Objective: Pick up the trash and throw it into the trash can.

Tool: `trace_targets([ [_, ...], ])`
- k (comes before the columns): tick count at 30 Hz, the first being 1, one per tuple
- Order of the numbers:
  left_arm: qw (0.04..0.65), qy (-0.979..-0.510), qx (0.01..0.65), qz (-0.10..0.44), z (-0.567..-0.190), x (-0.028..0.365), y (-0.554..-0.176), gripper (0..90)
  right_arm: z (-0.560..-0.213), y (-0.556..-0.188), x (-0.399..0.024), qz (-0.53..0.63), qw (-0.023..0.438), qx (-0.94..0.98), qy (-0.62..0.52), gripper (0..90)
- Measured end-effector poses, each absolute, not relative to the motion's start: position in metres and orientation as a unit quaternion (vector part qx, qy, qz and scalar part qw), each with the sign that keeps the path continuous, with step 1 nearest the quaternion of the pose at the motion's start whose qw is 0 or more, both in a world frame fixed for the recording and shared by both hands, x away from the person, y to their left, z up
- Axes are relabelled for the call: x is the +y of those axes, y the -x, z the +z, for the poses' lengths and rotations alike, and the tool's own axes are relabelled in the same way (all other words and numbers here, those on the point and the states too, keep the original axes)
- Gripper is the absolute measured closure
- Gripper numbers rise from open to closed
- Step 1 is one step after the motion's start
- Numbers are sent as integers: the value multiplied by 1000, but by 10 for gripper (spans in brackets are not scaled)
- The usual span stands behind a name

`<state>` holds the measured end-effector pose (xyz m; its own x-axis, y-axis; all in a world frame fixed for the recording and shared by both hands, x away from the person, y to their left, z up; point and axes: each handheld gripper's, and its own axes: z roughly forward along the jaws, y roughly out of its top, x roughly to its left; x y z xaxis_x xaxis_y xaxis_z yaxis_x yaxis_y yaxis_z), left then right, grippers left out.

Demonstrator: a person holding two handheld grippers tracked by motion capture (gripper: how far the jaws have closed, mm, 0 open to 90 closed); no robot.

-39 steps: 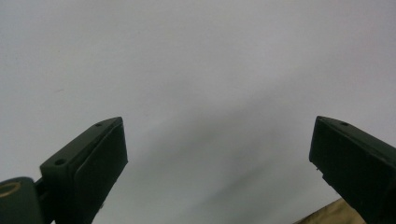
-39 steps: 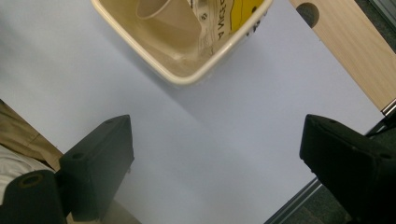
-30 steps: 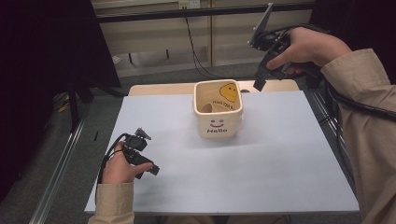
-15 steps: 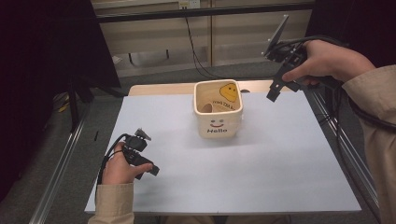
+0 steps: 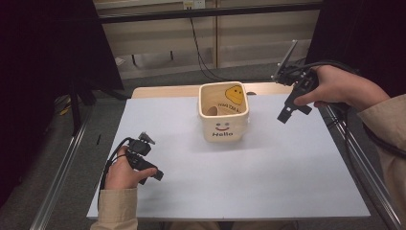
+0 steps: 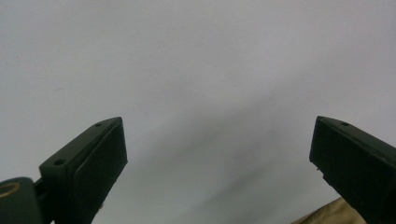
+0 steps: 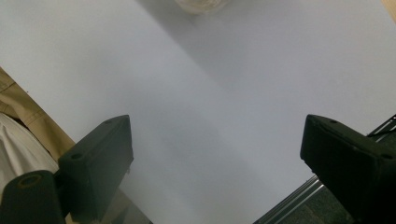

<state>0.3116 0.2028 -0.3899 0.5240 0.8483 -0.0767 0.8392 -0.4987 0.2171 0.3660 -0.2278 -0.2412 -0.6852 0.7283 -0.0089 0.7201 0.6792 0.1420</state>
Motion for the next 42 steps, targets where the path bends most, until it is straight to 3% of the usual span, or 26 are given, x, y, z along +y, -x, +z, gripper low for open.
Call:
trace_targets([
  [42, 110, -873, 475, 22, -389, 201, -312, 38, -385, -289, -272, 81, 9, 915, -394, 86],
])
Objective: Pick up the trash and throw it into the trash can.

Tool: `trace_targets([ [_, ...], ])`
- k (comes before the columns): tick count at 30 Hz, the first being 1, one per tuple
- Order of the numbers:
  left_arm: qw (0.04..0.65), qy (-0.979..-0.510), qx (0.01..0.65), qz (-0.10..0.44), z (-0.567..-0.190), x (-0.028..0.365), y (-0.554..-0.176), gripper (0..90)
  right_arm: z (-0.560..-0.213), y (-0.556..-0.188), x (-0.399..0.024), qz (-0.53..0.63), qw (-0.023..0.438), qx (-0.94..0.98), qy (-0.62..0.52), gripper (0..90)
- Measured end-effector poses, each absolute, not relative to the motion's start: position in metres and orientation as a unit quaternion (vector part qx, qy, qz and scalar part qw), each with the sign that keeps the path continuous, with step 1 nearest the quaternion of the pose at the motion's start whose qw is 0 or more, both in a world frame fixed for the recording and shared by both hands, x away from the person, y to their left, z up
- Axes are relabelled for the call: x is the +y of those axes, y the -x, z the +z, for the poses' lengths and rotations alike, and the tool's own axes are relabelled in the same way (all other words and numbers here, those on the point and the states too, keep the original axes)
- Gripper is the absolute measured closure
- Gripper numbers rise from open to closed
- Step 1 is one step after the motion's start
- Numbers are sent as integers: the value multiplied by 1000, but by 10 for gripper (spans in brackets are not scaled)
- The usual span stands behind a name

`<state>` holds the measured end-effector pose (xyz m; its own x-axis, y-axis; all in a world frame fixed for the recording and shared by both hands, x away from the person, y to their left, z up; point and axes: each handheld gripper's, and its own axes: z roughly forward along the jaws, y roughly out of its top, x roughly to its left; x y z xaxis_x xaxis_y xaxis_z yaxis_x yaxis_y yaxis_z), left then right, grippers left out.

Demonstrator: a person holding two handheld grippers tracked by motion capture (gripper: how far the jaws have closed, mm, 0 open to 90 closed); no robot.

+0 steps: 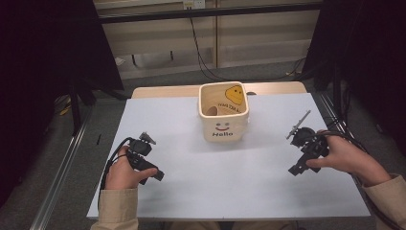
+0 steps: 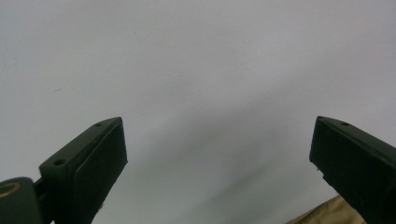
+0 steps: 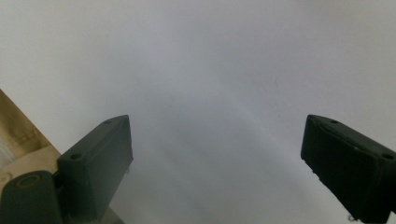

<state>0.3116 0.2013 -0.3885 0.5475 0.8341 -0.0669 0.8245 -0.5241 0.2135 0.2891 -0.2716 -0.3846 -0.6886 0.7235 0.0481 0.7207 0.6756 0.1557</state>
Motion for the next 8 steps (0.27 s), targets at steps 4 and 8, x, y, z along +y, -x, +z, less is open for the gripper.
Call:
trace_targets([
  [4, 108, -871, 479, 16, -388, 201, -311, 38, -400, -281, -274, 73, 7, 916, -395, 85],
  [8, 111, -868, 483, 16, -389, 200, -311, 38, -408, -277, -275, 82, 1, 913, -400, 85],
])
